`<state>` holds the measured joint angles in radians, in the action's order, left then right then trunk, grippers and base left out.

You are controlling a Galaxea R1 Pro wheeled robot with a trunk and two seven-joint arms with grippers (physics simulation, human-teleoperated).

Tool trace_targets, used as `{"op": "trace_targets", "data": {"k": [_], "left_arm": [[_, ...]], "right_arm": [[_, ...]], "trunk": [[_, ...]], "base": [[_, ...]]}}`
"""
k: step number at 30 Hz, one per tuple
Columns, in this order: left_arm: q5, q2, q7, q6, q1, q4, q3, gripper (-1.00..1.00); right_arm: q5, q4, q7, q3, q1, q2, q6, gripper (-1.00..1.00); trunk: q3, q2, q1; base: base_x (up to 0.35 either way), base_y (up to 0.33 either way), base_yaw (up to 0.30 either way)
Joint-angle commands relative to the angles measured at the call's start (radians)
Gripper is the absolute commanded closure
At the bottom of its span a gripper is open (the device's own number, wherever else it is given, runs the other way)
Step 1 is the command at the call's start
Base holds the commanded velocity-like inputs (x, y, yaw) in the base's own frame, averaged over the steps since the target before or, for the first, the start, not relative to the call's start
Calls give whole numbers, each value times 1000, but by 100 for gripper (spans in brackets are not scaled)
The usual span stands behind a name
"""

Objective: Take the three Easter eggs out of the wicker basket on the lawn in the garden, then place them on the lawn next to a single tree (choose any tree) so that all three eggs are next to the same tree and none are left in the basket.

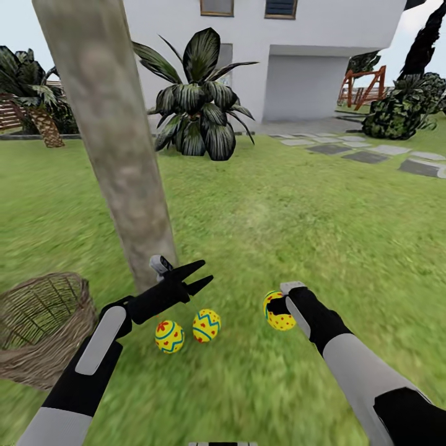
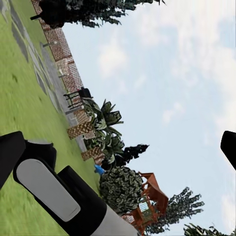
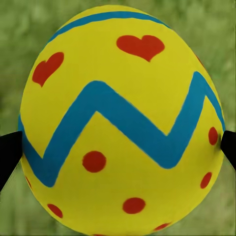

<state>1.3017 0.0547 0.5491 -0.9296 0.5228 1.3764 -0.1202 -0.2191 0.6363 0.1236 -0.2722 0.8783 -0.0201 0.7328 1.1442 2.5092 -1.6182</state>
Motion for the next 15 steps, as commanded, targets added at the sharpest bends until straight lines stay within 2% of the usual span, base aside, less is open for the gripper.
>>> {"op": "trace_targets", "data": {"k": [1,5,15], "left_arm": [[1,0,2,-3,1,0,-1,-100],[1,0,3,-3,1,-1,-1,-100],[1,-2,2,-3,0,0,-3,-100]], "right_arm": [[-11,2,7,-7,0,-2,3,100],[-11,2,7,-29,-1,-1,3,100],[-11,2,7,-30,-1,-1,3,100]], "trunk": [[1,0,0],[1,0,0],[1,0,0]], "base": [[180,-198,289],[28,-31,289],[0,-10,289]]}}
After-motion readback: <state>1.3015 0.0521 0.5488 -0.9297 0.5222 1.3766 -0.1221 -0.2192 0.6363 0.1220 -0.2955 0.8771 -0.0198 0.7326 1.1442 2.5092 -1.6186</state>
